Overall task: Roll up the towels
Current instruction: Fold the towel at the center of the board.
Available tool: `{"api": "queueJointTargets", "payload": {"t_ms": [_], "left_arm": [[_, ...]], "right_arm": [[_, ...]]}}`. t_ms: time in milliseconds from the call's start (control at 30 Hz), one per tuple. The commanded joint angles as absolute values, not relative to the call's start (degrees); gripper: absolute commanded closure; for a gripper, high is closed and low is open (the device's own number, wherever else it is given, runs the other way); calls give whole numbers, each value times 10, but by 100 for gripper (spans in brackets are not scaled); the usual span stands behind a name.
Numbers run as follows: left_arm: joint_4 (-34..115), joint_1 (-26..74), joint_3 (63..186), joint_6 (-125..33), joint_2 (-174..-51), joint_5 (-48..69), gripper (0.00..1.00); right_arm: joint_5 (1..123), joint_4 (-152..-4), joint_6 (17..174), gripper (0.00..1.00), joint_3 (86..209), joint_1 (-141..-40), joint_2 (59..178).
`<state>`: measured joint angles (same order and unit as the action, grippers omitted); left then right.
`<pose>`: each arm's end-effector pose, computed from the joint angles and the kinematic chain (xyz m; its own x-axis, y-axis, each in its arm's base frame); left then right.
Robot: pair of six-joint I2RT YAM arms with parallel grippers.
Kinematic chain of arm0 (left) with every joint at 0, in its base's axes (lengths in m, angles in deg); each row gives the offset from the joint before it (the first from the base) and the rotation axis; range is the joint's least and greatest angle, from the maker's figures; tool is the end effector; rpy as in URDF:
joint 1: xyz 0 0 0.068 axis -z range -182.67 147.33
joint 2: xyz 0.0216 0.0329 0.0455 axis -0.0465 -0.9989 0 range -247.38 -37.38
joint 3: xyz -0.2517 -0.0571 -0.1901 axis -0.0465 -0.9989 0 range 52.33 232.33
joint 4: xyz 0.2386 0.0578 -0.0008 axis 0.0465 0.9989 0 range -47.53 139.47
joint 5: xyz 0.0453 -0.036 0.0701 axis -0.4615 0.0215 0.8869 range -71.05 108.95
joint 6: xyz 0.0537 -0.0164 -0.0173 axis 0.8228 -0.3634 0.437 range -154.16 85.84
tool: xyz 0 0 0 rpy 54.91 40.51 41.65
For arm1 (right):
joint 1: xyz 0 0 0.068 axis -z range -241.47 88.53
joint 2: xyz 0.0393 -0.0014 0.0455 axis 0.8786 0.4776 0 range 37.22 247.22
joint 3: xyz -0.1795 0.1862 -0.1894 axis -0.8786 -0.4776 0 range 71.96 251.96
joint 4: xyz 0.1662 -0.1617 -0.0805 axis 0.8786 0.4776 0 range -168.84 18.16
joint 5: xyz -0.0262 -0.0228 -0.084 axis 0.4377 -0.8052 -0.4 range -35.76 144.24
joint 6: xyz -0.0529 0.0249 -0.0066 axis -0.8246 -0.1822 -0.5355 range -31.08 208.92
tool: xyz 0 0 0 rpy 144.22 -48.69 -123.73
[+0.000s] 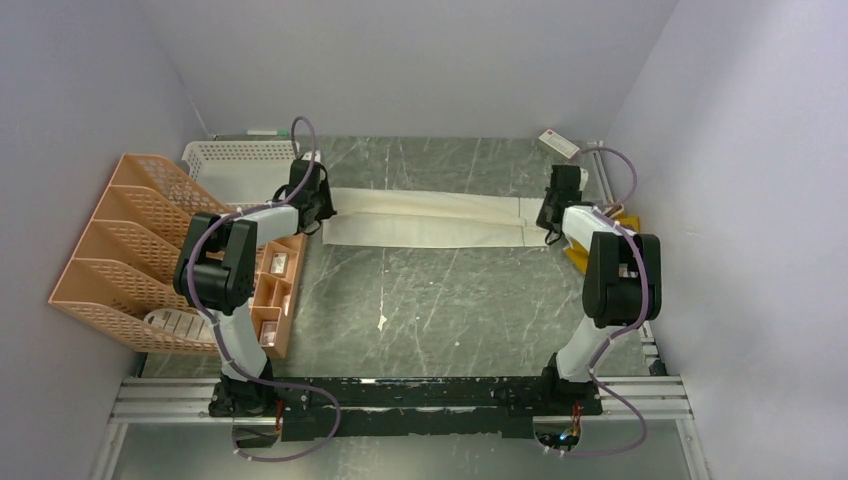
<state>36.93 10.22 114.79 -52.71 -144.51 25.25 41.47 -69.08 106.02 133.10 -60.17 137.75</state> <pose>0.3976 -0.0861 0.2218 -0.6274 -0.1808 -0.7574 -0.0643 0.9814 -0.1809 0.3666 -0.0178 0.2357 -0.6737 0.3021 -0.6744 0.3817 0.9237 0.0325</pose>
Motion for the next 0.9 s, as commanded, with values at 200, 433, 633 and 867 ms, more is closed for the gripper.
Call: {"api": "queueJointTargets", "payload": {"t_ms": [200,433,633,867], "left_arm": [[380,47,1116,-573,-1396,236,93],[383,45,1104,-571,-1377,213,93],[365,45,1072,-579,-1375,179,93],[360,49,1053,-588,-1387,173,93]], "right_arm": [[421,-708,1114,100,1305,-543,1359],[415,-710,1121,100,1297,-542,1350],[411,-714,1127,100,1262,-543,1311],[414,-714,1132,100,1242,-543,1304]]}}
